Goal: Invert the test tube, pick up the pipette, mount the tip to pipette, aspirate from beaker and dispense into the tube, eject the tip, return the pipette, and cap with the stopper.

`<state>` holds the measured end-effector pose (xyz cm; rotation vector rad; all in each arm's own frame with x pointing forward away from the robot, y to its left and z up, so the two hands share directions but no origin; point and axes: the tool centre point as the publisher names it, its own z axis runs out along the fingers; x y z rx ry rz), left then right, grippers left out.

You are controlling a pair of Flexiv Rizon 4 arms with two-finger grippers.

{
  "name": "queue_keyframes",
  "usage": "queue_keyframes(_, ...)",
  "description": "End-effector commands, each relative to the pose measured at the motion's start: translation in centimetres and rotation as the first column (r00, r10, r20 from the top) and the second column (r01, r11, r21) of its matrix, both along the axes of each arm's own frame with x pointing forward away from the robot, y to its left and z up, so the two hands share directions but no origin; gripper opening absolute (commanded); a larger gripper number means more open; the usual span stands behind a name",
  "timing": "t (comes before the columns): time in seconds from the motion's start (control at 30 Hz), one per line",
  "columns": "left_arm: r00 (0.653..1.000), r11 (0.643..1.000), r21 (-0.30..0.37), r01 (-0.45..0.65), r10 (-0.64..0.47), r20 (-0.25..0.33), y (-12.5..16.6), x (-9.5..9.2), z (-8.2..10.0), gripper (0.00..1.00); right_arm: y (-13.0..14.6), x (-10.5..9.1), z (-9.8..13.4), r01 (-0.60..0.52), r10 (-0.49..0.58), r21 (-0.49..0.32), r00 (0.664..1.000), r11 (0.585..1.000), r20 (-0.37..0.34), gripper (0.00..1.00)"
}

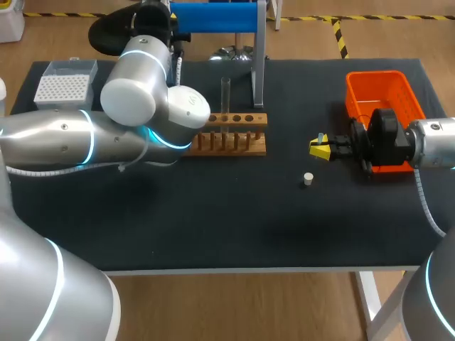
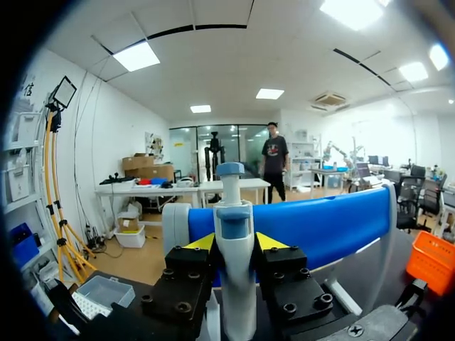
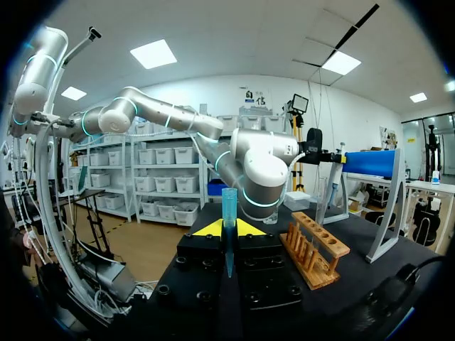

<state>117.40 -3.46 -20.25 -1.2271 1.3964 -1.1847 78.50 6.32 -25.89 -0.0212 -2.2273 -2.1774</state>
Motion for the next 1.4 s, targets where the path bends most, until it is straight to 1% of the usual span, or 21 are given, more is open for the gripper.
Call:
queue_keyframes(0.03,1.0,1.0,-0.002,-0.005,0.005,0.007,-0.3,0.3,-0.3,0.0,0.0,-0.1,0.0,0.001,-0.001,-0.001,1.0,1.0,0.001,0.0)
queue_keyframes(0.1,1.0,1.0,-0.002,-0.005,0.005,0.009,-0.4,0.2,-0.1,0.0,0.0,-0.1,0.0,0.001,-0.001,-0.001,1.0,1.0,0.001,0.0)
queue_keyframes(0.2,1.0,1.0,0.003,-0.003,0.003,0.02,-0.5,0.1,0.7,0.0,0.0,-0.1,0.0,0.001,-0.001,-0.001,1.0,1.0,0.001,0.0)
queue_keyframes(0.37,0.999,1.0,0.026,0.002,-0.003,0.049,-0.4,0.2,2.5,0.0,0.0,-0.1,0.0,0.001,-0.001,-0.001,1.0,1.0,0.001,0.0)
queue_keyframes(0.43,0.998,0.999,0.039,0.007,-0.009,0.063,-0.5,0.3,3.6,0.0,0.0,-0.1,0.0,0.001,-0.001,-0.001,1.0,1.0,0.001,0.0)
queue_keyframes(0.57,0.997,0.999,0.049,0.022,-0.026,0.078,-0.8,0.1,4.6,0.0,0.0,-0.1,0.0,0.001,-0.001,-0.001,1.0,1.0,0.001,0.0)
queue_keyframes(0.67,0.993,0.997,0.036,0.067,-0.07,0.091,-1.3,-0.3,5.4,0.0,0.0,-0.1,0.0,0.001,-0.001,-0.001,1.0,1.0,0.001,0.0)
queue_keyframes(0.8,0.984,0.986,0.031,0.164,-0.166,0.071,-2.3,-0.8,6.2,0.0,0.0,-0.1,0.0,0.001,-0.001,-0.001,1.0,1.0,0.001,0.0)
queue_keyframes(0.93,0.962,0.964,0.03,0.264,-0.265,0.064,-3.2,-1.9,6.8,0.0,0.0,-0.1,0.0,0.001,-0.001,-0.001,1.0,1.0,0.001,0.0)
queue_keyframes(0.97,0.955,0.958,0.017,0.286,-0.286,0.078,-3.3,-2.2,7.0,0.0,0.0,-0.1,0.0,0.001,-0.001,-0.001,1.0,1.0,0.001,0.0)
queue_keyframes(1.03,0.943,0.946,0.018,0.323,-0.324,0.082,-3.6,-3.0,7.4,0.0,0.0,-0.1,0.0,0.001,-0.001,-0.001,1.0,1.0,0.001,0.0)
queue_keyframes(1.07,0.932,0.937,0.001,0.349,-0.347,0.103,-3.7,-3.4,7.7,0.0,0.0,-0.1,0.0,0.001,-0.001,-0.001,1.0,1.0,0.001,0.0)
queue_keyframes(1.1,0.925,0.93,0.009,0.368,-0.368,0.093,-3.8,-3.8,7.9,0.0,0.0,-0.1,0.0,0.001,-0.001,-0.001,1.0,1.0,0.001,0.0)
queue_keyframes(1.17,0.907,0.912,0.005,0.411,-0.409,0.102,-4.1,-4.6,8.5,0.0,0.0,-0.1,0.0,0.001,-0.001,-0.001,1.0,1.0,0.001,0.0)
queue_keyframes(1.37,0.836,0.84,0.002,0.542,-0.539,0.1,-4.9,-7.2,10.3,0.0,0.0,-0.1,0.0,0.001,-0.001,-0.001,1.0,1.0,0.001,0.0)
queue_keyframes(1.4,0.815,0.819,-0.01,0.573,-0.569,0.105,-5.0,-7.8,10.6,0.0,0.0,-0.1,0.0,0.001,-0.001,-0.001,1.0,1.0,0.001,0.0)
